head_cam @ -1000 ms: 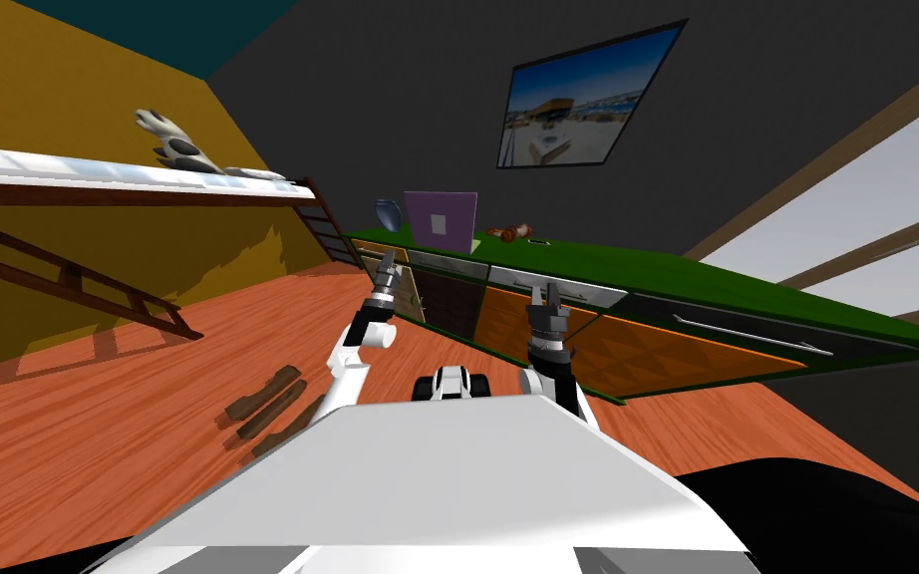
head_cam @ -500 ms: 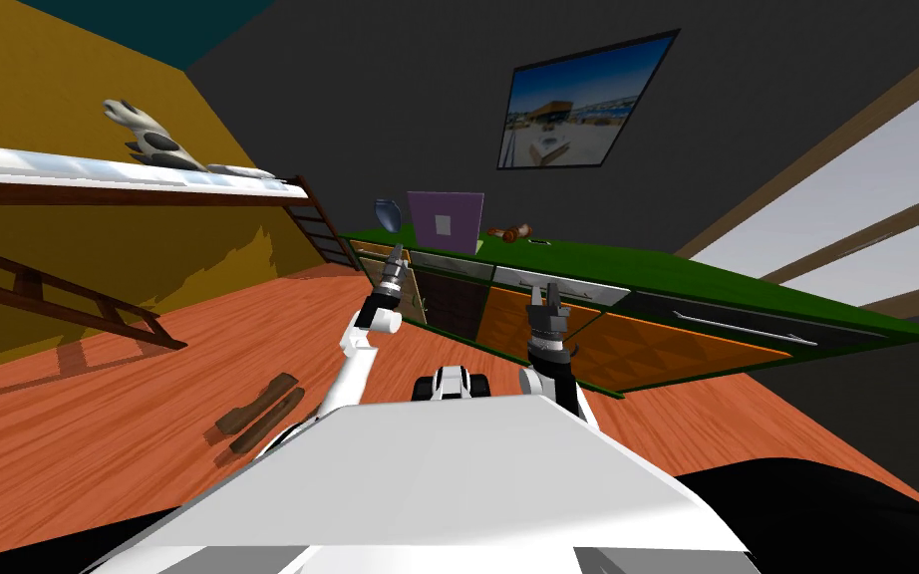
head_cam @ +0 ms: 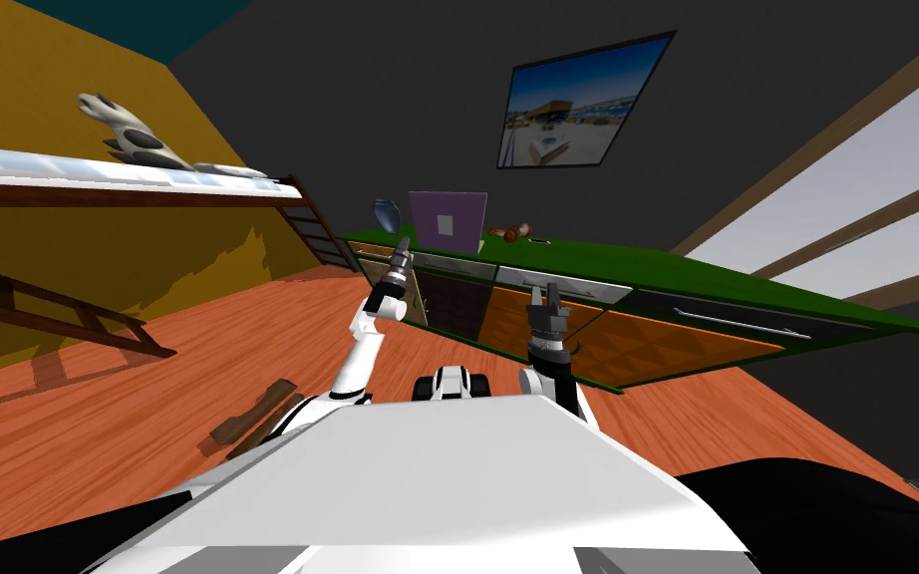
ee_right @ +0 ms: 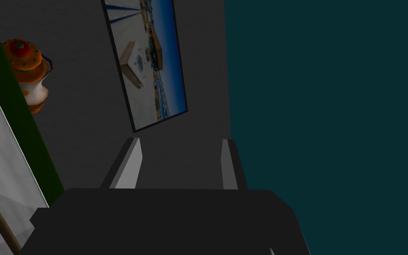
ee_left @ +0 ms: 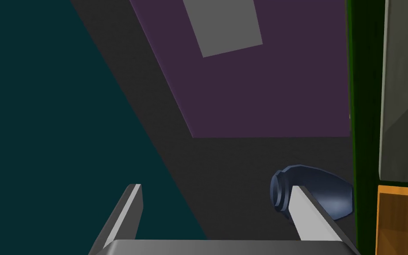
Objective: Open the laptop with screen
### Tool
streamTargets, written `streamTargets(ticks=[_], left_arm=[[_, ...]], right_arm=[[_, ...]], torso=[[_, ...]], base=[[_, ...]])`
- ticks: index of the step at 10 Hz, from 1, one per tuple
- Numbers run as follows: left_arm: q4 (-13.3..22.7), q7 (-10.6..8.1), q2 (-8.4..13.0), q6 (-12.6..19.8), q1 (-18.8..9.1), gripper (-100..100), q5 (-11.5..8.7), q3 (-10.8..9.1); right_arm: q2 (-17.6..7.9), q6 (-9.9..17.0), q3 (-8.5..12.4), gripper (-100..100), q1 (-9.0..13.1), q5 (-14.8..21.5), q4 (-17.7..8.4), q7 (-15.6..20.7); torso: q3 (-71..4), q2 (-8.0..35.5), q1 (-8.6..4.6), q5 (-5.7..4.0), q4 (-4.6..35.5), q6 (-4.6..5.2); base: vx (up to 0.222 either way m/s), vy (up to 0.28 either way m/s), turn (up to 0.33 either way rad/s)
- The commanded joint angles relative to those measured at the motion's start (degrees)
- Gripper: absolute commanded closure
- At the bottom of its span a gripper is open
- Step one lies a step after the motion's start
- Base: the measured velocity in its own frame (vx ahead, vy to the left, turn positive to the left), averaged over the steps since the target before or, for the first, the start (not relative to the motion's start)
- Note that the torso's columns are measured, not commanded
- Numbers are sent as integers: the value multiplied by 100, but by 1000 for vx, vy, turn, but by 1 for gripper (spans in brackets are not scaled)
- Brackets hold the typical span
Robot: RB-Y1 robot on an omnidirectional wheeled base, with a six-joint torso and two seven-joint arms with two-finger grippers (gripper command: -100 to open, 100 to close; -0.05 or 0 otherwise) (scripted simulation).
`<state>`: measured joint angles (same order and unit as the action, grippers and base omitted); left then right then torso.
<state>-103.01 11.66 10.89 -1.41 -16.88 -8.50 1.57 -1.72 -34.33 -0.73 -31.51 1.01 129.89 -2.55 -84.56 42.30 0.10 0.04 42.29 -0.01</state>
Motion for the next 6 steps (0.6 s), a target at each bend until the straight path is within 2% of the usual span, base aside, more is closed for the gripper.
streamTargets(ticks=[1, 2, 4, 5, 6], left_arm=[[399, 31, 22, 133, -468, -100, -44, 1], [616, 61, 23, 271, -638, -100, -73, 7], [707, 61, 23, 271, -889, -100, -73, 7], [1009, 89, 23, 404, -1113, -100, -99, 17], [1019, 89, 23, 404, -1249, -100, -99, 17]], right_arm=[[0, 0, 0, 0, 0, 0, 0, 0], [0, 0, 0, 0, 0, 0, 0, 0], [0, 0, 0, 0, 0, 0, 0, 0], [1, 0, -1, 0, 0, 0, 0, 0], [0, 0, -1, 0, 0, 0, 0, 0]], torso=[[-4, -7, -3, -2, -2, 1], [-4, -5, -15, -5, -2, 0], [0, 1, -16, -6, 1, 1], [3, 4, -25, -8, 1, 1], [-2, -3, -12, -5, -1, 3]], base=[[24, 89, -45], [25, 92, -65], [9, 62, -16], [26, 66, -58], [14, 68, -44]])
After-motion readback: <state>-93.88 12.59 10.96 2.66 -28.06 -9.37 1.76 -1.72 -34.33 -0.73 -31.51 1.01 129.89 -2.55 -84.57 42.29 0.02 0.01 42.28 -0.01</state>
